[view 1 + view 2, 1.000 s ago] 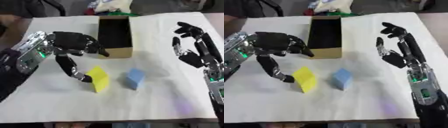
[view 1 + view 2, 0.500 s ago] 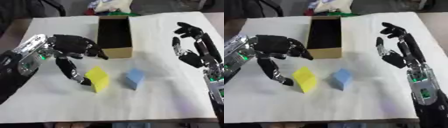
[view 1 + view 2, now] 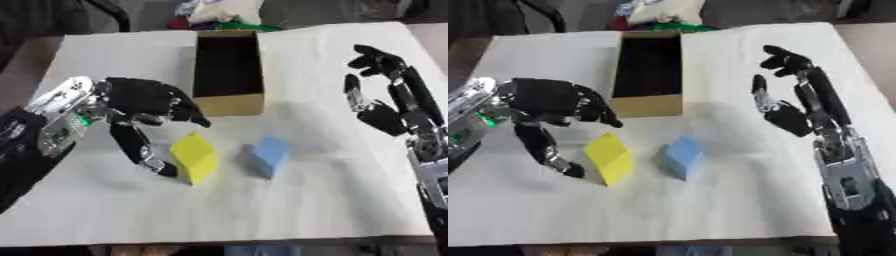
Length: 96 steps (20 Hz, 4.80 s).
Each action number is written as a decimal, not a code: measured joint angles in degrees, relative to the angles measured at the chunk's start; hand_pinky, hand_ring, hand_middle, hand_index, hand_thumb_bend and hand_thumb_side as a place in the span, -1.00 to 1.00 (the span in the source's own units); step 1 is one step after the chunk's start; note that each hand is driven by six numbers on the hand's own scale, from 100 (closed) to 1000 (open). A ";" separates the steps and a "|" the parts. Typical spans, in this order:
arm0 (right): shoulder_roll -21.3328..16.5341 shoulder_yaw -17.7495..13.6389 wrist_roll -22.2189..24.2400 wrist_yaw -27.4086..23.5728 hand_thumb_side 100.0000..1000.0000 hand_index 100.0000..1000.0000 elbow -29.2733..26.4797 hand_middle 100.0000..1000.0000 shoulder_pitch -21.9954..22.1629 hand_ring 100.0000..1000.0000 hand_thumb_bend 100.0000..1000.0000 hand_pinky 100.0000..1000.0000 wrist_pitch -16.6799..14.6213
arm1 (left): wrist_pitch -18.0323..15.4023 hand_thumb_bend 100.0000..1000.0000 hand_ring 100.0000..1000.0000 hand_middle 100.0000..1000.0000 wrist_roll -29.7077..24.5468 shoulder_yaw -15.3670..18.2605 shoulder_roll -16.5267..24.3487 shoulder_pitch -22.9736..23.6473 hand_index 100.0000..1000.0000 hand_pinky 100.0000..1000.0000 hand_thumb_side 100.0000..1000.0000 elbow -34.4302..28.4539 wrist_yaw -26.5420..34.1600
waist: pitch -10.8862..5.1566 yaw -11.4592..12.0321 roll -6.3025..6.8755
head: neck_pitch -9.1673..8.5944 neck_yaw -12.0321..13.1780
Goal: Pick up objects on the table and place them in the box.
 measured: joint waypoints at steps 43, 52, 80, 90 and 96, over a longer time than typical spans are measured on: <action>0.00 0.00 -0.06 -1.49 0.47 0.83 0.36 0.28 -0.01 0.45 -1.00 0.33 0.08 | -6.91 -0.56 0.18 -0.02 6.91 0.46 -5.06 -0.07 0.56 0.32 0.06 6.35 -11.86 | 0.71 -0.49 -0.72 | 0.00 0.01; 0.00 -0.01 -0.17 -1.55 0.52 0.83 0.36 0.28 -0.01 0.45 -1.00 0.33 0.19 | -8.72 -0.80 -0.07 -0.29 8.72 1.68 -5.10 -0.08 0.35 0.15 -0.64 7.09 -12.09 | 0.73 -0.51 -0.65 | 0.00 -0.05; 0.09 1.47 1.04 -2.51 0.56 0.83 0.73 0.27 -0.15 0.45 -1.00 0.32 -0.53 | -8.31 -0.60 0.04 -0.18 8.31 19.53 -15.52 -17.99 0.44 0.28 -0.85 28.65 -18.19 | 0.38 -4.42 0.32 | -0.06 0.74; 0.54 1.94 1.58 -3.02 0.58 0.83 1.07 0.27 -0.53 0.45 -1.00 0.32 -0.84 | -5.46 -0.50 0.36 0.19 14.92 25.60 -18.74 -19.58 0.70 0.52 -0.45 37.76 -33.15 | 0.71 -6.34 0.30 | -0.56 1.44; 0.54 1.93 1.60 -3.02 0.58 0.83 1.09 0.27 -0.52 0.45 -1.00 0.33 -0.82 | -3.62 -0.36 0.50 0.43 17.53 26.50 -18.58 -19.52 0.86 0.66 -0.02 38.38 -36.50 | 0.69 -5.81 0.26 | -0.56 1.27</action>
